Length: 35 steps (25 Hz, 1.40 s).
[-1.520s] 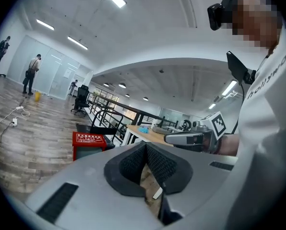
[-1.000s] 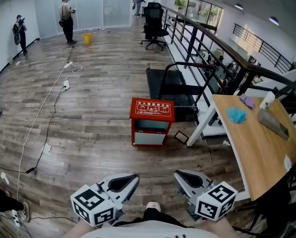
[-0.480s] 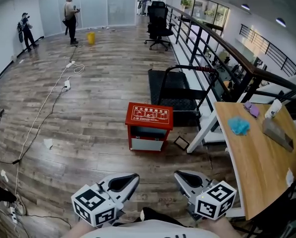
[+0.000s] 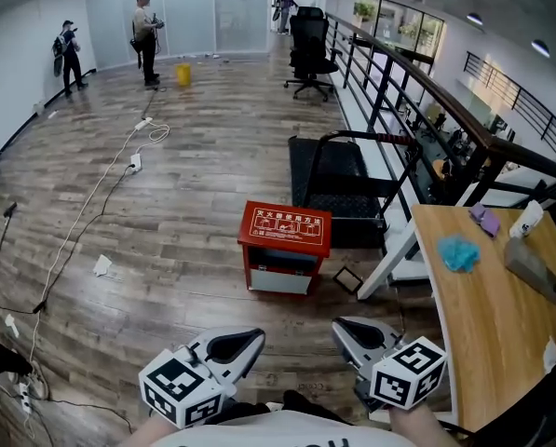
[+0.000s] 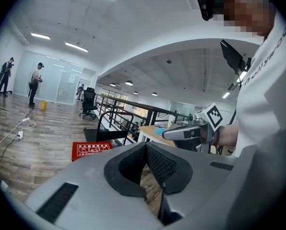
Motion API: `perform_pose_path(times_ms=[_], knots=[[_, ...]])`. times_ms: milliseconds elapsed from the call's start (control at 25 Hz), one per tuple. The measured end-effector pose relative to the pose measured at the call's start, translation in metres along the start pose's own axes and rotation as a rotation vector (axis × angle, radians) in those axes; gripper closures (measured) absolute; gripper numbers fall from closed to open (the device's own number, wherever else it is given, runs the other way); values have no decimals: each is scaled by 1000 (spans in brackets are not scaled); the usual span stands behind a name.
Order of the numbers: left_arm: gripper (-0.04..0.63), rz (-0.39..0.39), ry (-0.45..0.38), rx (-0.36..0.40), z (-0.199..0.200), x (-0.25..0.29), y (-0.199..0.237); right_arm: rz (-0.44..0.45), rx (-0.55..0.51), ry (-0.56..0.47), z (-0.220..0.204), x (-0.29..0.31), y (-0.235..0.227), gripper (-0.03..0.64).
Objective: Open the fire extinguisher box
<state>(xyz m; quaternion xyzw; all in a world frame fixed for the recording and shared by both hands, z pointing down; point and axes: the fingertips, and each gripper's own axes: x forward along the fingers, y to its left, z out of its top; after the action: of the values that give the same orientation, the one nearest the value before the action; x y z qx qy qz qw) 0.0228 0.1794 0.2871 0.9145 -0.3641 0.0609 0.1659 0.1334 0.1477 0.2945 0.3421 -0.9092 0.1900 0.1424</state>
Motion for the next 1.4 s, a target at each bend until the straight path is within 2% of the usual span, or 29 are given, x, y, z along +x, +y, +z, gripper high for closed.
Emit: perform_pose_path(times_ms=[200, 360, 640, 840, 1400], knots=[[589, 30, 56, 36, -8, 2, 10, 28, 23, 8, -3, 13, -8, 606], [589, 26, 83, 32, -10, 13, 21, 30, 34, 26, -5, 24, -17, 606], [589, -69, 114, 51, -3, 59, 49, -48, 76, 23, 4, 40, -60, 606], [589, -131, 128, 62, 16, 86, 86, -103, 103, 15, 25, 66, -83, 606], [589, -199, 161, 52, 53, 108, 197, -136, 132, 39, 73, 173, -101, 606]])
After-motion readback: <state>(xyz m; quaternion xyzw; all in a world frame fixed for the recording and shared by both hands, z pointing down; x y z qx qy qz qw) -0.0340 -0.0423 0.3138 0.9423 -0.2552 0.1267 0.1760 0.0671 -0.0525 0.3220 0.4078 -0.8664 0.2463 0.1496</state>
